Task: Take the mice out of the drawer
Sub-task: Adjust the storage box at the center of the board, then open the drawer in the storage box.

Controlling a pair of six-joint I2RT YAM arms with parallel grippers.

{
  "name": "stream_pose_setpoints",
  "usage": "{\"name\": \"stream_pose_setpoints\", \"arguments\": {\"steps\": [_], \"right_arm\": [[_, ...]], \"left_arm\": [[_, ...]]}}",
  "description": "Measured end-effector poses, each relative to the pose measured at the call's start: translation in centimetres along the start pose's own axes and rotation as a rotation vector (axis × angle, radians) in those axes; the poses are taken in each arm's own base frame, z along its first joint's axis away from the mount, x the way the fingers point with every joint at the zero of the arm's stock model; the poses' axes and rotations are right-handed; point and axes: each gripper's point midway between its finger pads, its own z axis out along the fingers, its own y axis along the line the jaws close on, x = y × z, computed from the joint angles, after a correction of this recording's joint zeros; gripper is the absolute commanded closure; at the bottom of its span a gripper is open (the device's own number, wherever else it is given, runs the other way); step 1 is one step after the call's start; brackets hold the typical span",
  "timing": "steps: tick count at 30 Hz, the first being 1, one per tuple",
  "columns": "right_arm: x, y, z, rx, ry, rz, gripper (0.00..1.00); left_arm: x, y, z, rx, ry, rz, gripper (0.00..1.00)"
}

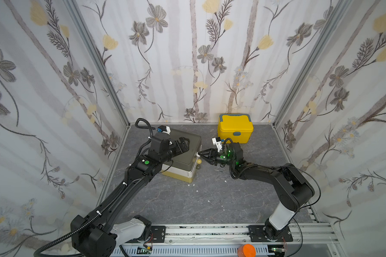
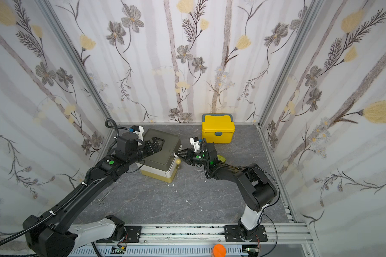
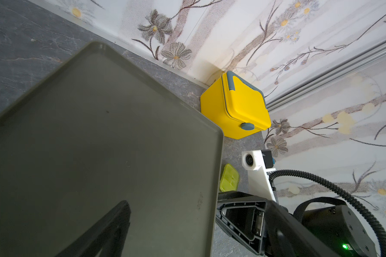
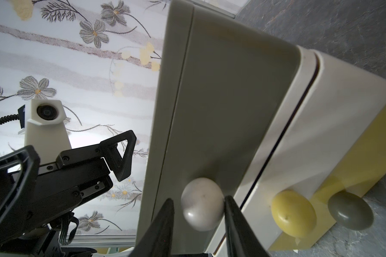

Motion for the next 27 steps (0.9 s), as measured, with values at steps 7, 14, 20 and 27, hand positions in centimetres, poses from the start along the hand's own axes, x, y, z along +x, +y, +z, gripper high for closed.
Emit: {"name": "stream_pose_setpoints", "arguments": {"steps": [7,14,20,27], "right_arm": [[0.1,0.1,0.2,-0.01,0.0,0.004,0.6],[0.3,-0.1,1.0,-0.005,0.01,0.017,0.68],[0.3,-0.2,1.1,0.003,0.011,0.022,0.73],[0.4,-0.3,0.1,0.012,-0.004,0.027,0.76]], "left_arm": [[0.7,0.9,0.8,-0.028,0.021,-0.001,0.04],[1.9,2.2,1.0,-0.054,0.033,-0.003,0.03],[1.6,2.4,1.0,-0.057,0.009,-0.004,0.03],[1.1,2.8,1.4,-0.08,-0.019,-0.003,0.03]]}}
